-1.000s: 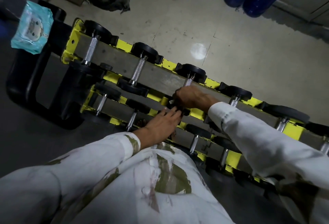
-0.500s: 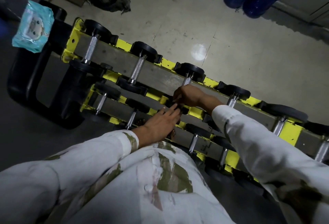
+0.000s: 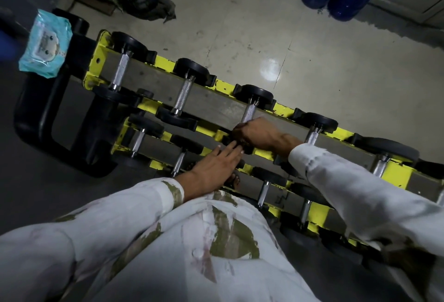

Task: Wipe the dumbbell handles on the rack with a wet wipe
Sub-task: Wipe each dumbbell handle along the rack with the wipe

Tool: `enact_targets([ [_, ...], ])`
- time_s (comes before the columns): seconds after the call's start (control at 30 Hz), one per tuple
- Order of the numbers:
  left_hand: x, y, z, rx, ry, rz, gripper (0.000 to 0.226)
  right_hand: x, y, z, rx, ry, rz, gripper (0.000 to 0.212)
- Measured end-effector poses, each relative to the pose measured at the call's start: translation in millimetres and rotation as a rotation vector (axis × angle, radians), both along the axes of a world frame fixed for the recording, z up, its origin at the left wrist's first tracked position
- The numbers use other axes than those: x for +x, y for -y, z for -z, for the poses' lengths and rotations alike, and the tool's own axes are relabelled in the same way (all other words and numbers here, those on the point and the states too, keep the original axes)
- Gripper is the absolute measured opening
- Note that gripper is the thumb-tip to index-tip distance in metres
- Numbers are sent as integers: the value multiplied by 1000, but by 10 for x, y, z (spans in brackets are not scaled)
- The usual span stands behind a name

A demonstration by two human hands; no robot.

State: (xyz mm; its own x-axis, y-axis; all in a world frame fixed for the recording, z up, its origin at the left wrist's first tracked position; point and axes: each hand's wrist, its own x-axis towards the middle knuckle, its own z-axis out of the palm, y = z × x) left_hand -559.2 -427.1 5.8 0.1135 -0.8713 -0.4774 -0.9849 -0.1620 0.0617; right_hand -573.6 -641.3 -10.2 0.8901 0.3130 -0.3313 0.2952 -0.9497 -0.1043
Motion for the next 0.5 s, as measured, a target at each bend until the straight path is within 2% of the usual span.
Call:
enact_targets([
  [0.07, -4, -4, -11, -4, 12, -4, 67, 81, 154, -8, -22, 116, 66, 30],
  [0.13, -21, -7, -16, 2, 21, -11, 68, 53, 205, -8, -59, 221, 142, 25],
  [0.23, -55, 15, -33, 17, 33, -24, 67, -185, 12, 44, 38, 218, 185, 28],
  [0.3, -81, 23, -39, 18, 36, -37, 68, -384, -148, 85, 202, 204, 436, 34],
  [0.4, -127, 18, -55, 13, 51, -56, 69, -525, -292, 225, 466, 221, 1005, 15],
  [0.47, -164, 27, -64, 16, 62, -69, 70, -525, -308, 373, 708, 72, 1287, 4],
  [0.5, -182, 35, -68, 22, 65, -76, 71, -503, -285, 441, 841, -8, 1372, 10],
])
